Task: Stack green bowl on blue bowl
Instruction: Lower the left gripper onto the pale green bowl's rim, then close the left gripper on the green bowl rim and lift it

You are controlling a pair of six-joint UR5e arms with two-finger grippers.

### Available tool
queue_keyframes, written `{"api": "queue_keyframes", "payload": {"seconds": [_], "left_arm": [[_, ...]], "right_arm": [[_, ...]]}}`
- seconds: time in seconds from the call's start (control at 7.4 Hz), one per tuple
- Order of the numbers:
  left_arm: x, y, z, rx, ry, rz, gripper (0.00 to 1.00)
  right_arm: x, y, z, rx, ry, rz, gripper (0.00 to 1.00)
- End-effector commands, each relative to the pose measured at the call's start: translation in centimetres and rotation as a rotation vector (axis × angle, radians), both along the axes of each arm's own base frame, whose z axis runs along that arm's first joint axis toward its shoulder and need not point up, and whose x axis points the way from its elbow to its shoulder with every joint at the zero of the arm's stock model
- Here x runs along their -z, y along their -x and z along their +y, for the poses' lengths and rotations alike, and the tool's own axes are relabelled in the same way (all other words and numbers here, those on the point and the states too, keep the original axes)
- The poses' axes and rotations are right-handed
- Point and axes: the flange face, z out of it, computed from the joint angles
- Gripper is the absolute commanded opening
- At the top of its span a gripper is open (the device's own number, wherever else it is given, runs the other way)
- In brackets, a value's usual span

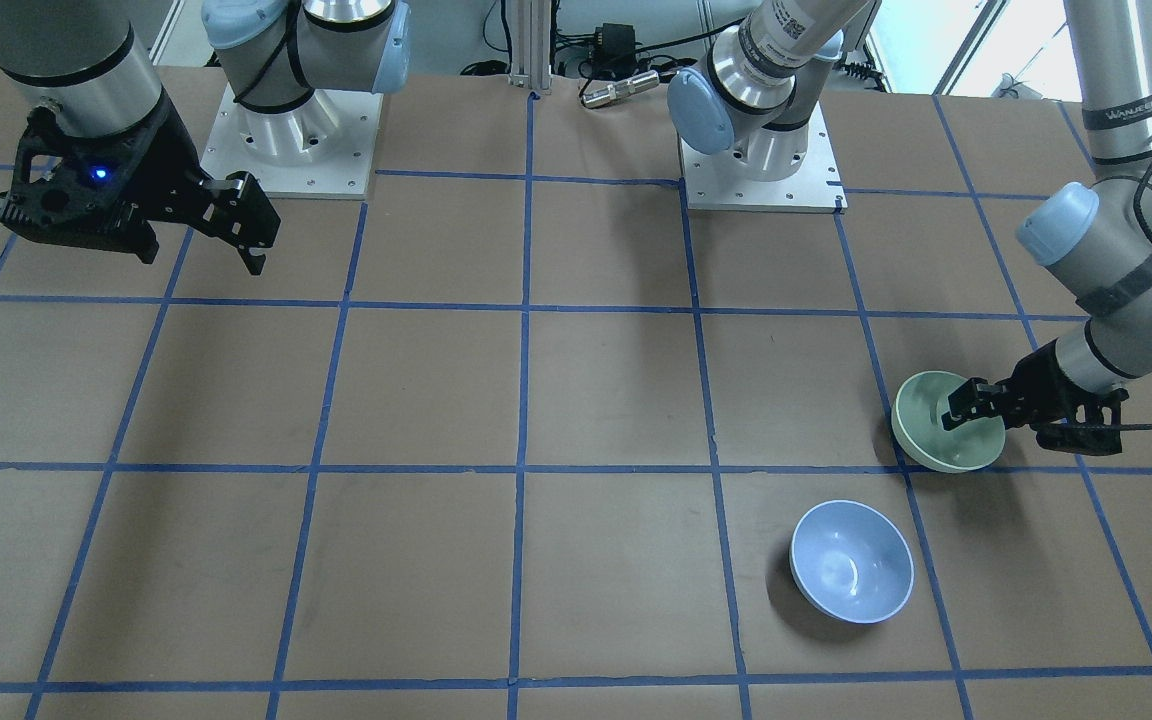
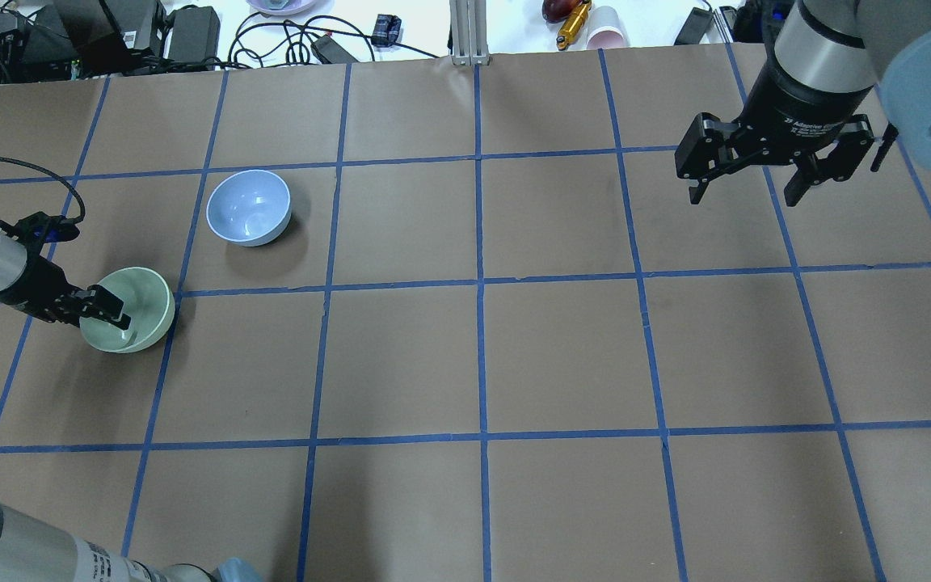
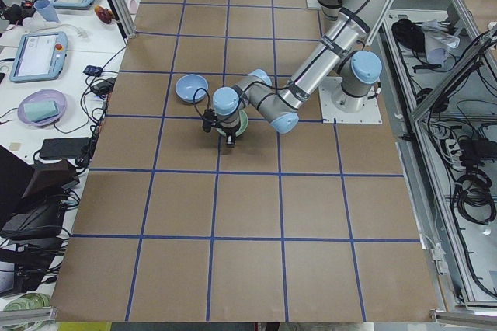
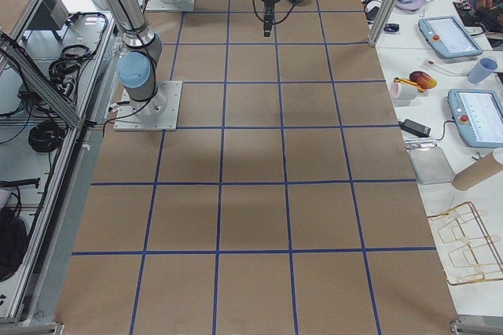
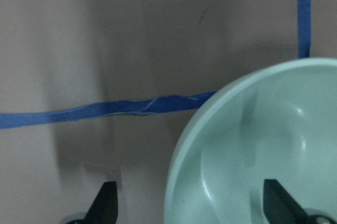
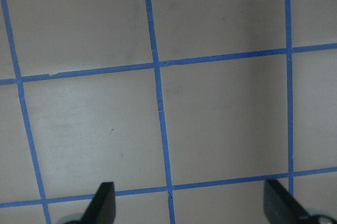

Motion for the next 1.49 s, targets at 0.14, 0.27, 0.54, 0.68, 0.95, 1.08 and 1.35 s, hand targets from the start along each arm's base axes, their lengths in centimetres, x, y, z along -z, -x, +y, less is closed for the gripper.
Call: {"api": "queue_keyframes", "payload": {"seconds": [0.14, 0.27, 0.54, 0.68, 0.95, 1.08, 1.35], "left_arm": [[0.0, 0.0, 0.0, -0.016, -0.001, 0.001, 0.31], [0.0, 0.1, -0.1, -0.017, 0.003, 0.006, 0.26], [-0.2, 0.0, -0.1, -0.015, 0.006, 0.003, 0.08], [-0.5, -0.1, -0.2, -0.014, 0.013, -0.001, 0.05], [-2.0, -0.1, -0.2, -0.013, 0.029, -0.022, 0.03], [-2.1, -0.1, -0.3, -0.014, 0.035, -0.021, 0.03], [-2.7, -0.3, -0.2, -0.012, 0.044, -0.027, 0.01]], "right_arm": [[0.0, 0.0, 0.0, 0.0, 0.0, 0.0, 1.0], [0.0, 0.0, 0.0, 0.0, 0.0, 0.0, 1.0], [0.0, 0.0, 0.0, 0.0, 0.0, 0.0, 1.0], [0.0, 0.0, 0.0, 0.0, 0.0, 0.0, 1.0], [0.0, 0.0, 0.0, 0.0, 0.0, 0.0, 1.0], [0.0, 0.0, 0.0, 0.0, 0.0, 0.0, 1.0], [0.0, 0.0, 0.0, 0.0, 0.0, 0.0, 1.0]]}}
